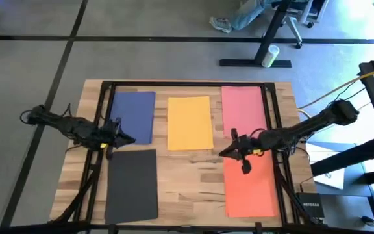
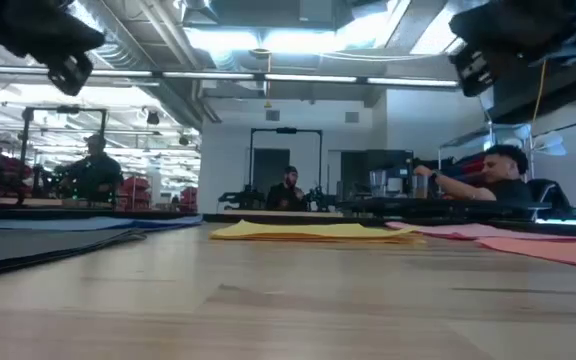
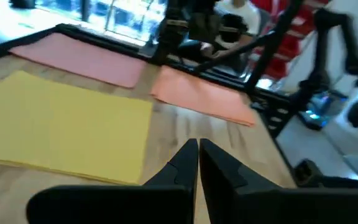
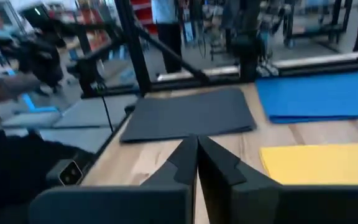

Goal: Organize paper
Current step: Return to Home Position

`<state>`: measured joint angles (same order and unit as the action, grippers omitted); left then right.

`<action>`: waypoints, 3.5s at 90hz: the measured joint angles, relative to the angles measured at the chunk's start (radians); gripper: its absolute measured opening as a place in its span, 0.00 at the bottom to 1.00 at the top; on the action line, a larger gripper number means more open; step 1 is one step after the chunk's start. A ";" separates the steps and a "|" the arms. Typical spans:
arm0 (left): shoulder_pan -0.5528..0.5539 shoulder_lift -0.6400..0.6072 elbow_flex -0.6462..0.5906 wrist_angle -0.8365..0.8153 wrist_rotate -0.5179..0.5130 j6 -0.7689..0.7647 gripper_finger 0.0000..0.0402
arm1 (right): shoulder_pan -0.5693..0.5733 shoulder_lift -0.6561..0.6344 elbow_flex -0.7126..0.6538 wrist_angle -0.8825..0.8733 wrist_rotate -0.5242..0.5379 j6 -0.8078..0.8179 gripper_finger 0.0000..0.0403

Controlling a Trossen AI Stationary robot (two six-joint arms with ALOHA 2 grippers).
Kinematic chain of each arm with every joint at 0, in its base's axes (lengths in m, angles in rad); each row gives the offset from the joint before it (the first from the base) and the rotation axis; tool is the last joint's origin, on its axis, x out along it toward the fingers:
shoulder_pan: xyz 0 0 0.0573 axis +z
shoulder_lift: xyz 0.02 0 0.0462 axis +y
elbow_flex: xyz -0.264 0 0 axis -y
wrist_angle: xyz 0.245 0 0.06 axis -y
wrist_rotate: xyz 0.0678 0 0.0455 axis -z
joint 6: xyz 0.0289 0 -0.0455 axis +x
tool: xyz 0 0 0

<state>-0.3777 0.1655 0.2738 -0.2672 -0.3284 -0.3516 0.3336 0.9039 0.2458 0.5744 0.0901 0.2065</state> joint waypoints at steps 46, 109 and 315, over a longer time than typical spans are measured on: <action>-0.146 -0.162 -0.059 -0.174 -0.114 -0.029 0.00 | 0.001 -0.237 -0.120 -0.051 0.094 -0.024 0.00; -0.415 -0.161 -0.203 0.134 -0.235 0.094 0.00 | 0.001 -0.799 -0.238 -0.341 0.109 -0.060 0.00; 0.606 -0.157 -0.218 0.155 0.238 0.303 0.00 | -0.566 -0.832 -0.239 -0.527 -0.329 -0.002 0.00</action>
<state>0.2285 0.0089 0.0559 -0.1127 -0.0905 -0.0488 -0.2325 0.0720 0.0071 0.0475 -0.2391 0.2043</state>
